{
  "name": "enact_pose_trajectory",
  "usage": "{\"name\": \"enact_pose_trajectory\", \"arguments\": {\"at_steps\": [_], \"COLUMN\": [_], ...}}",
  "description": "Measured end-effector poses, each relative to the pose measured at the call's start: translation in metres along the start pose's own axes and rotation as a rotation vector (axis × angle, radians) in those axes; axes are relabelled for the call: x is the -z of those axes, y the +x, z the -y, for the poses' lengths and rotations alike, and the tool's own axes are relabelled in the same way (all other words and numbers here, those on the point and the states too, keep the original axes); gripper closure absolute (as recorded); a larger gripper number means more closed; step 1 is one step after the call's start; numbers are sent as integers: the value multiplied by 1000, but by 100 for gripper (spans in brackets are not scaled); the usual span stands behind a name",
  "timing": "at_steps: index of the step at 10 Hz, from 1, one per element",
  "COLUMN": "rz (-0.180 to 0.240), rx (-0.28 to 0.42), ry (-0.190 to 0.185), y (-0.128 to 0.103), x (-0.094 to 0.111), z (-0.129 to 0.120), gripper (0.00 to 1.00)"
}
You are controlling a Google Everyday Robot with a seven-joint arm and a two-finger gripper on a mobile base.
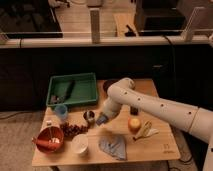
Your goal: Place sponge in paper cup
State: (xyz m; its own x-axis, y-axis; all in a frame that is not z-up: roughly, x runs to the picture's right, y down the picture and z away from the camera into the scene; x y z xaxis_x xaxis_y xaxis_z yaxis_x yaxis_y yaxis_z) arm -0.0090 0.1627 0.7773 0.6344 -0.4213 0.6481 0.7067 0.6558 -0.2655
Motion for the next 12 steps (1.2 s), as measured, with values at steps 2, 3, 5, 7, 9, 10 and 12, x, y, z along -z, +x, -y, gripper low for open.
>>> {"name": "enact_pose_trajectory", "arguments": {"at_steps": [2, 3, 5, 7, 9, 10, 12], "rz": [11, 16, 28, 38, 45, 49, 55], "rx": [22, 34, 58, 83, 105, 117, 140], "ry": [-1, -2, -3, -8, -15, -17, -21], "y": [-9, -13, -23, -34, -45, -51, -61], "x": [-1, -1, -1, 0, -1, 0, 1], "z": [1, 2, 2, 2, 1, 1, 1], "gripper": [96, 96, 96, 96, 96, 96, 96]}}
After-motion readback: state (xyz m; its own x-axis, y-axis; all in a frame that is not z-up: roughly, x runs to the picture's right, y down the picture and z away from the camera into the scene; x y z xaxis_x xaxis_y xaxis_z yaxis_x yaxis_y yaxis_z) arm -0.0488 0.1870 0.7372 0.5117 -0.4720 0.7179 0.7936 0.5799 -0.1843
